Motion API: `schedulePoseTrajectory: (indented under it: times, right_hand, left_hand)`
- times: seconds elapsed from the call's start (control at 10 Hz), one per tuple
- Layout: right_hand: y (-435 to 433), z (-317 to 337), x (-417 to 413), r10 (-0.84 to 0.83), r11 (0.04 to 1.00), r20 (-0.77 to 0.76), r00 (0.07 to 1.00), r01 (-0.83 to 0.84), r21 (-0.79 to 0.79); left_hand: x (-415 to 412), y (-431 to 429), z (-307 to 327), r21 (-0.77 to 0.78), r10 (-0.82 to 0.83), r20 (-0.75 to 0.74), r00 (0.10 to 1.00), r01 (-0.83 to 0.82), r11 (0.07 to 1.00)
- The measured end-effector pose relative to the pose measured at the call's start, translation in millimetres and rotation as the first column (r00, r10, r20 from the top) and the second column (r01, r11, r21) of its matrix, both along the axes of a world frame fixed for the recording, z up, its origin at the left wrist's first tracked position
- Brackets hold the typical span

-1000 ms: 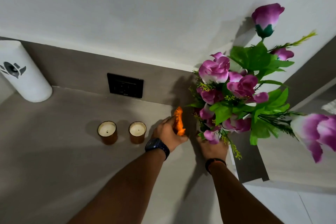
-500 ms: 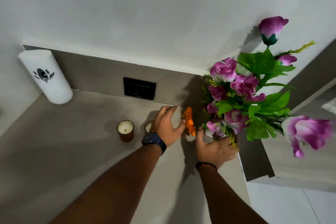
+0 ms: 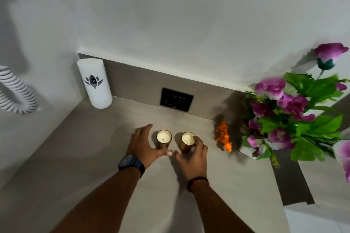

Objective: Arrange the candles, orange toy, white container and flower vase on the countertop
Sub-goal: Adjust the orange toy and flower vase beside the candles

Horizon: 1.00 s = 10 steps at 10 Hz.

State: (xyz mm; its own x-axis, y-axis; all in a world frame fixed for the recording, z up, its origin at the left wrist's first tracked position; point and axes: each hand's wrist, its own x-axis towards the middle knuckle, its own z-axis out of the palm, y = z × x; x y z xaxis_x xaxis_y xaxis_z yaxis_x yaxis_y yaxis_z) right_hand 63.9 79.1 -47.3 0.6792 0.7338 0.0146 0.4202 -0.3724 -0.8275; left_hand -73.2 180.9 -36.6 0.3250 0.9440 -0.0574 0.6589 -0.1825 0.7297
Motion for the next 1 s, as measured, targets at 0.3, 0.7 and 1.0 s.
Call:
schedulePoseTrajectory:
  times: [0.3,0.7,1.0]
  right_hand:
    - [40.3,-12.2,12.2,-0.105,0.994,0.079,0.991,0.105,0.012]
    - [100.6,-21.7,48.9,-0.114,0.993,0.122,0.986,0.112,0.02]
    - [106.2,-18.1,47.0,-0.119,0.993,0.209,0.971,0.119,0.012]
  left_hand:
    - [10.6,14.9,-19.9,0.139,-0.041,0.064,0.997,0.032,0.99]
    - [30.0,100.2,-23.7,0.192,0.0,0.083,0.997,-0.016,0.981]
    - [29.2,110.3,-20.8,0.179,-0.024,0.054,0.998,0.014,0.984]
